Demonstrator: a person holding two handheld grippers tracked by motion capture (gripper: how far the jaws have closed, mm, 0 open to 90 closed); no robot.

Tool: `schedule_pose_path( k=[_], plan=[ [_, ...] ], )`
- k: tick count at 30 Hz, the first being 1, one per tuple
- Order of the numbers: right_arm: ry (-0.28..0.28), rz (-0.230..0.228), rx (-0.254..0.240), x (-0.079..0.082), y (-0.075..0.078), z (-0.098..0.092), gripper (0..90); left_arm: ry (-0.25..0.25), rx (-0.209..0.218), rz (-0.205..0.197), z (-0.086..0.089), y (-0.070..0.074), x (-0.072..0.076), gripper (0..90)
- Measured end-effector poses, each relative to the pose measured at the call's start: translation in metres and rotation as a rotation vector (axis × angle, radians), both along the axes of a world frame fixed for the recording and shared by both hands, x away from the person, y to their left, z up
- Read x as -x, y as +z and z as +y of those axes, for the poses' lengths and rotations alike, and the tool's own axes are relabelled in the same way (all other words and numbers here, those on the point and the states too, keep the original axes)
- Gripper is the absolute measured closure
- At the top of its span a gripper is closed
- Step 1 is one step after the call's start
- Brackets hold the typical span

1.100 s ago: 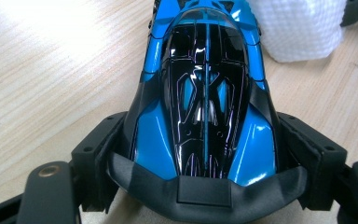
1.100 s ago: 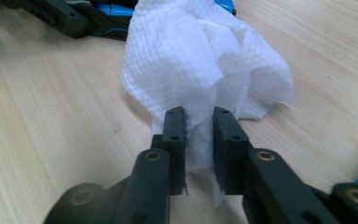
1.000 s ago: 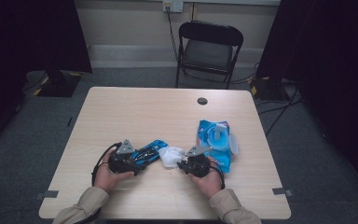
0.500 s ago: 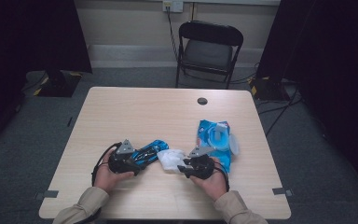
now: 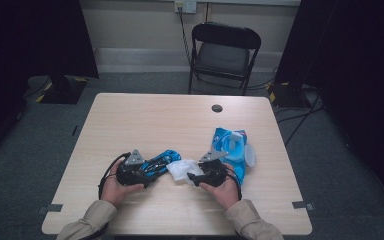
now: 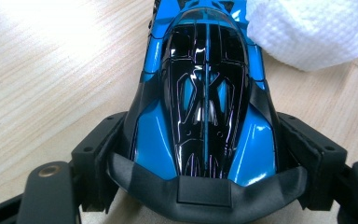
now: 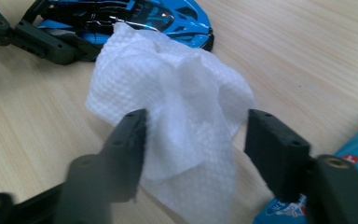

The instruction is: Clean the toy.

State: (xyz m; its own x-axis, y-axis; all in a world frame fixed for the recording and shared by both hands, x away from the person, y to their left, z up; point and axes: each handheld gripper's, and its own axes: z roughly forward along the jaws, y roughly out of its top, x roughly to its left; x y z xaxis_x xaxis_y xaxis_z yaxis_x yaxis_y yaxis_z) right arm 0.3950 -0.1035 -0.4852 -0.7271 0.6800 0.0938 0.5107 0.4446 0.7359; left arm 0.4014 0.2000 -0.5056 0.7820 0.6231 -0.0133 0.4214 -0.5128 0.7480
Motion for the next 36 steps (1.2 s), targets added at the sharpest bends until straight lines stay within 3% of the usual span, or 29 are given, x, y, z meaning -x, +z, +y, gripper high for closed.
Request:
schedule_pose_path(
  k=[1, 2, 3, 5, 9, 19, 22, 29, 33, 36],
  plan=[
    [0.001, 0.005, -0.003, 0.000, 0.000, 0.000, 49.5, -0.001, -0.002, -0.001, 0.000, 0.000, 0.000, 23.2],
    [0.015, 0.024, -0.037, -0.001, 0.000, 0.001, 56.3, 0.000, 0.000, 0.000, 0.000, 0.000, 0.000, 23.2],
    [0.026, 0.038, -0.057, -0.002, 0.000, 0.002, 57.4, -0.002, 0.001, 0.001, 0.000, 0.000, 0.000, 23.2],
    [0.048, 0.031, -0.047, -0.001, 0.000, 0.006, 73.7, -0.001, 0.001, 0.001, 0.000, 0.000, 0.000, 23.2],
    [0.087, 0.035, -0.077, -0.001, 0.002, 0.011, 87.1, -0.001, 0.000, 0.001, 0.000, 0.000, 0.000, 23.2],
    [0.129, -0.014, -0.172, -0.004, 0.039, 0.027, 88.3, 0.000, 0.000, 0.000, 0.000, 0.000, 0.000, 23.2],
    [0.154, -0.015, -0.165, -0.010, 0.044, 0.040, 88.3, -0.002, 0.001, 0.001, 0.000, 0.000, 0.000, 23.2],
    [0.236, 0.043, -0.159, -0.015, 0.031, 0.079, 88.1, 0.001, -0.003, -0.003, 0.000, 0.000, 0.000, 23.2],
    [0.248, 0.070, -0.162, -0.017, 0.018, 0.098, 86.9, 0.001, -0.003, -0.003, 0.000, 0.000, 0.000, 23.2],
    [0.241, 0.067, -0.186, -0.017, 0.008, 0.106, 76.0, 0.001, -0.003, -0.002, 0.000, 0.000, 0.000, 23.2]
  ],
)
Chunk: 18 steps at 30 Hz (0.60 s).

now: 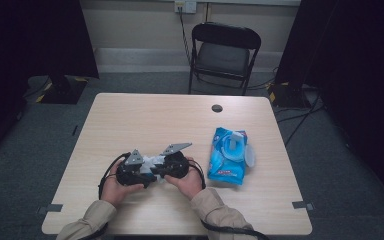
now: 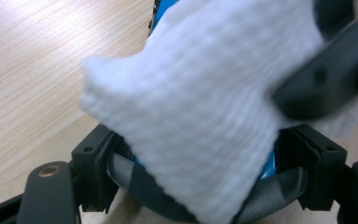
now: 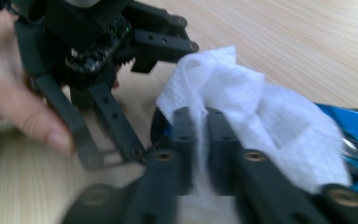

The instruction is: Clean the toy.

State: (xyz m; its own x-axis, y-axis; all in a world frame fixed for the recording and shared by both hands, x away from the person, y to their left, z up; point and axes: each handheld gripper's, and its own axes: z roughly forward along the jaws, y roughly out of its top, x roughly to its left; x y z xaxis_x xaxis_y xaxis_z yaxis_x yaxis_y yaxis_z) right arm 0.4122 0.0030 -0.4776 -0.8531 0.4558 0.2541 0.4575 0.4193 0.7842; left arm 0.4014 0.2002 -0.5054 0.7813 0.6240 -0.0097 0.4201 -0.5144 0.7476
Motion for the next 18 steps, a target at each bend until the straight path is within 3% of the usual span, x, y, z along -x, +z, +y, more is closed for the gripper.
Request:
schedule_pose_path(
  k=[2, 4, 7, 11, 13, 18],
  plan=[
    [-0.012, -0.038, 0.032, 0.002, -0.003, 0.004, 70.8, -0.001, -0.003, -0.003, 0.000, 0.000, 0.000, 23.2],
    [-0.030, -0.057, 0.022, 0.004, -0.002, 0.004, 61.5, 0.000, 0.001, 0.001, 0.000, 0.000, 0.000, 23.2],
    [-0.051, -0.098, 0.044, 0.004, 0.000, 0.002, 54.5, 0.000, 0.000, 0.000, 0.000, 0.000, 0.000, 23.2],
    [-0.108, -0.097, 0.047, -0.002, -0.002, -0.007, 56.3, 0.000, 0.000, -0.001, 0.000, 0.000, 0.000, 23.2],
    [-0.105, -0.081, 0.022, -0.005, -0.003, -0.009, 59.0, -0.004, 0.004, 0.003, 0.000, 0.000, 0.000, 23.2],
    [-0.111, -0.090, 0.026, -0.006, -0.003, -0.009, 62.8, -0.002, 0.002, 0.002, 0.000, 0.000, 0.000, 23.2]
  ],
)
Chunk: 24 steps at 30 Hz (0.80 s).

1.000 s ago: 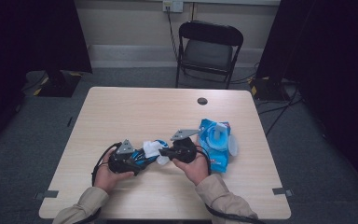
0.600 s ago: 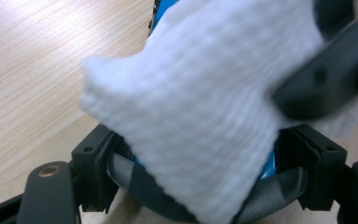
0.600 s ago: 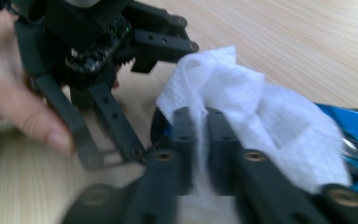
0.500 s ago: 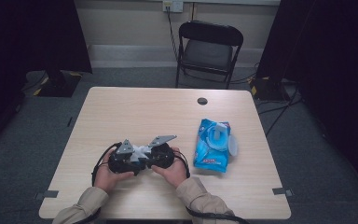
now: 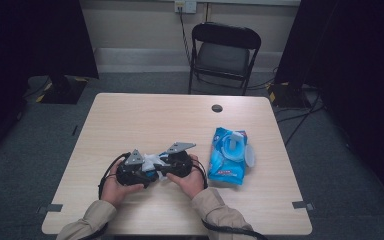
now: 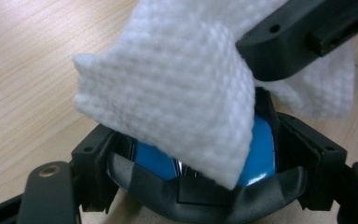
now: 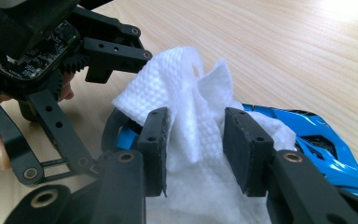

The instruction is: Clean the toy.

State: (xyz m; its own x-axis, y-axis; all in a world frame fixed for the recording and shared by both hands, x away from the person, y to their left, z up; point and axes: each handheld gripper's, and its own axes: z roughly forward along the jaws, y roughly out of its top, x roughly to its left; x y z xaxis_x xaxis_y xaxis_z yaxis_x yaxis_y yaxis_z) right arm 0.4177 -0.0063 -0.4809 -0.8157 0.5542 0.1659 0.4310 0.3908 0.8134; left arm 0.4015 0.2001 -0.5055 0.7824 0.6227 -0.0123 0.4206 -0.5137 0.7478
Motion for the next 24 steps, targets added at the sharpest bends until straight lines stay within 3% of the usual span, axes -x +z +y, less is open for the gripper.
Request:
schedule_pose_path(
  k=[3, 6, 15, 19, 24],
  plan=[
    [0.016, 0.002, 0.000, -0.001, 0.000, -0.001, 79.7, -0.001, 0.001, 0.001, 0.000, 0.000, 0.000, 23.2],
    [0.028, 0.018, 0.003, -0.003, 0.000, -0.001, 86.7, -0.001, 0.001, 0.001, 0.000, 0.000, 0.000, 23.2],
    [0.149, 0.086, -0.041, 0.007, 0.005, 0.017, 87.8, 0.001, -0.006, -0.005, 0.000, 0.000, 0.000, 23.2],
    [0.144, 0.096, -0.031, 0.005, -0.004, 0.022, 87.7, 0.002, -0.001, -0.001, 0.000, 0.000, 0.000, 23.2],
    [0.104, 0.069, -0.028, 0.002, -0.005, 0.017, 87.8, 0.000, -0.005, -0.004, 0.000, 0.000, 0.000, 23.2]
  ],
)
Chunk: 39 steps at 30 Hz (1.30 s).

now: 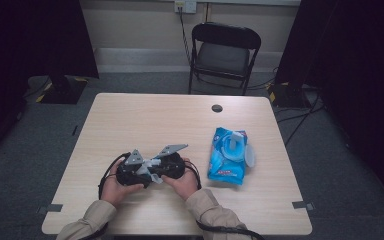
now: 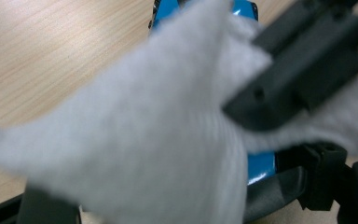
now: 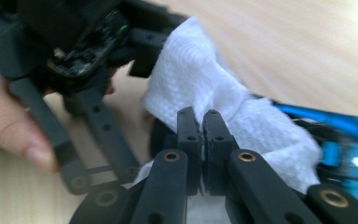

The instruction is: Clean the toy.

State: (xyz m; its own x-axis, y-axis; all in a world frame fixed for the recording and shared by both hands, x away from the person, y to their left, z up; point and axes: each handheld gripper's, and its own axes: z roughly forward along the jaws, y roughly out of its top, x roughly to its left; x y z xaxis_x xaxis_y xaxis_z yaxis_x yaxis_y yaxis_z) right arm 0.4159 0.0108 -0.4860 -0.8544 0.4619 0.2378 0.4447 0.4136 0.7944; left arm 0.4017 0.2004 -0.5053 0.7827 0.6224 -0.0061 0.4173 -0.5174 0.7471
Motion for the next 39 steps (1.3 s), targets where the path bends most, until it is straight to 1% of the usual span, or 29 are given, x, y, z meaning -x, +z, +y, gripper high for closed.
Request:
schedule_pose_path(
  k=[3, 4, 5, 7, 8, 9, 11, 12, 13, 15, 18, 20, 23, 27, 30, 31, 32, 34, 38, 39],
  plan=[
    [-0.053, -0.005, -0.016, -0.007, 0.002, -0.014, 87.9, 0.000, 0.006, 0.005, 0.000, 0.000, 0.000, 23.2],
    [-0.065, -0.005, -0.013, -0.009, 0.003, -0.019, 88.0, -0.001, 0.005, 0.005, 0.000, 0.000, 0.000, 23.2],
    [-0.093, -0.014, -0.012, -0.011, 0.003, -0.025, 88.0, 0.000, 0.005, 0.005, 0.000, 0.000, 0.000, 23.2],
    [-0.121, -0.019, 0.000, -0.014, 0.004, -0.031, 88.0, 0.000, 0.005, 0.005, 0.000, 0.000, 0.000, 23.2],
    [-0.146, -0.021, 0.008, -0.016, 0.003, -0.036, 88.0, 0.000, 0.006, 0.005, 0.000, 0.000, 0.000, 23.2],
    [-0.155, -0.022, 0.009, -0.018, 0.002, -0.039, 88.0, 0.000, 0.005, 0.005, 0.000, 0.000, 0.000, 23.2],
    [-0.186, -0.022, 0.019, -0.020, 0.001, -0.043, 88.0, 0.000, 0.005, 0.005, 0.000, 0.000, 0.000, 23.2],
    [-0.210, -0.017, 0.022, -0.022, 0.000, -0.047, 88.0, 0.001, 0.006, 0.005, 0.000, 0.000, 0.000, 23.2],
    [-0.222, -0.013, 0.024, -0.023, -0.001, -0.048, 88.0, -0.001, 0.007, 0.006, 0.000, 0.000, 0.000, 23.2],
    [-0.256, -0.022, 0.050, -0.024, -0.002, -0.050, 88.0, 0.001, 0.006, 0.005, 0.000, 0.000, 0.000, 23.2],
    [-0.297, -0.013, 0.057, -0.025, -0.003, -0.052, 88.0, 0.001, 0.006, 0.005, 0.000, 0.000, 0.000, 23.2],
    [-0.310, -0.004, 0.058, -0.026, -0.003, -0.052, 88.0, 0.000, 0.006, 0.005, 0.000, 0.000, 0.000, 23.3],
    [-0.317, -0.015, 0.087, -0.026, -0.001, -0.050, 88.0, -0.001, 0.007, 0.006, 0.000, 0.000, 0.000, 23.3],
    [-0.336, -0.009, 0.083, -0.027, -0.001, -0.051, 88.0, -0.001, 0.007, 0.006, 0.000, 0.000, 0.000, 23.2],
    [-0.338, -0.017, 0.094, -0.027, 0.000, -0.052, 88.0, 0.001, 0.005, 0.005, 0.000, 0.000, 0.000, 23.3],
    [-0.336, -0.019, 0.080, -0.027, 0.000, -0.053, 87.9, 0.000, 0.006, 0.005, 0.000, 0.000, 0.000, 23.2],
    [-0.337, -0.018, 0.079, -0.027, 0.000, -0.054, 88.0, 0.001, 0.006, 0.005, 0.000, 0.000, 0.000, 23.2],
    [-0.331, -0.007, 0.044, -0.027, 0.002, -0.056, 87.9, -0.001, 0.007, 0.006, 0.000, 0.000, 0.000, 23.2],
    [-0.283, -0.013, -0.001, -0.021, 0.011, -0.054, 87.9, 0.001, 0.006, 0.005, 0.000, 0.000, 0.000, 23.2],
    [-0.264, -0.024, -0.010, -0.018, 0.015, -0.052, 87.9, -0.001, 0.007, 0.007, 0.000, 0.000, 0.000, 23.3]
  ],
)
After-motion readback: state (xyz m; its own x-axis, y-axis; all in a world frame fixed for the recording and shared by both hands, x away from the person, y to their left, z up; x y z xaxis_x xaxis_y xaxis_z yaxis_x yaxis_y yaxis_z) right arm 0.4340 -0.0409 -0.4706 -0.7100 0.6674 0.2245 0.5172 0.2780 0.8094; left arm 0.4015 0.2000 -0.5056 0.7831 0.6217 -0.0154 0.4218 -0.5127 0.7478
